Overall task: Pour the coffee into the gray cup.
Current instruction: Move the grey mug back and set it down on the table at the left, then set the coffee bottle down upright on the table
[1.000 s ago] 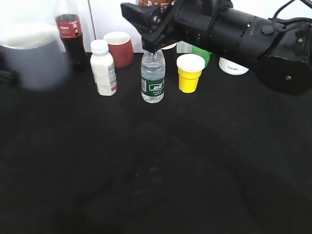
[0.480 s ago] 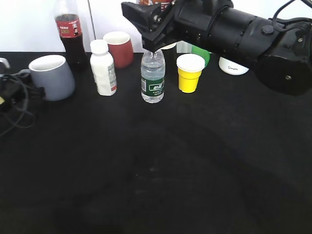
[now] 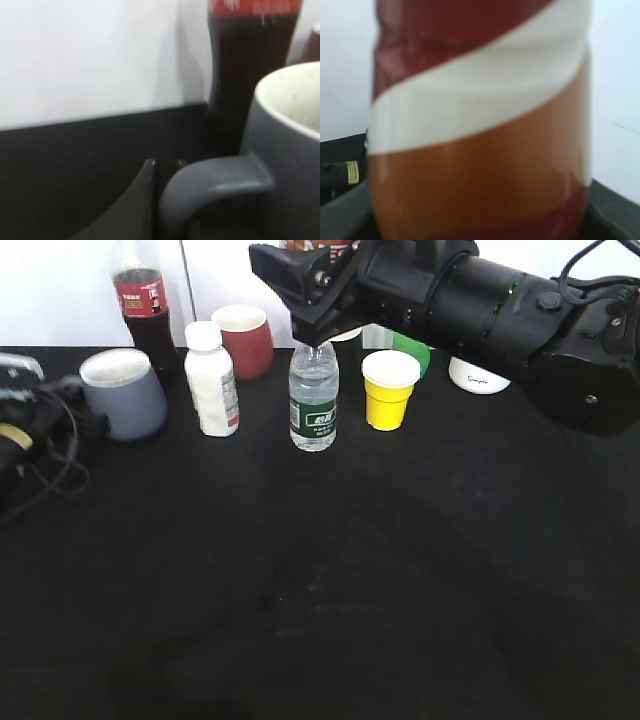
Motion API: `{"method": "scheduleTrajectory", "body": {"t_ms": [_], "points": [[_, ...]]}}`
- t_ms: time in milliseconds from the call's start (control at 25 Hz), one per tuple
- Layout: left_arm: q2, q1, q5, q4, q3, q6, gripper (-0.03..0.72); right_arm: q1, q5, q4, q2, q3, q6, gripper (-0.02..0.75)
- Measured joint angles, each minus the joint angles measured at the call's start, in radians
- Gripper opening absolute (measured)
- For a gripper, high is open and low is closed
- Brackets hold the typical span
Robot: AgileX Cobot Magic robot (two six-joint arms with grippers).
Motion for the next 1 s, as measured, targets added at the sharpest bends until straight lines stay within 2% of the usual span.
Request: {"method": "scheduleTrajectory", "body": {"t_ms": [240,360,480,800,1000], "points": [[0.047,0.001,-0.04,0.023,-0.034,-0.008,0.078,0.001,0.0,0.0,0.0,0.0,0.0,0.512],[0.047,0.001,-0.056,0.027,-0.035,-0.023,0.222,0.001,0.0,0.0,0.0,0.0,0.0,0.512],[0.047,0.001,-0.061,0.029,-0.031,-0.024,0.258,0.001,0.0,0.0,0.0,0.0,0.0,0.512],[0.009,0.001,-0.082,0.013,0.083,-0.026,0.313,0.001,0.0,0.0,0.0,0.0,0.0,0.512],[-0.081,0.001,-0.073,-0.035,0.227,-0.021,0.333,0.001,0.0,0.0,0.0,-0.001,0.0,0.512]]}}
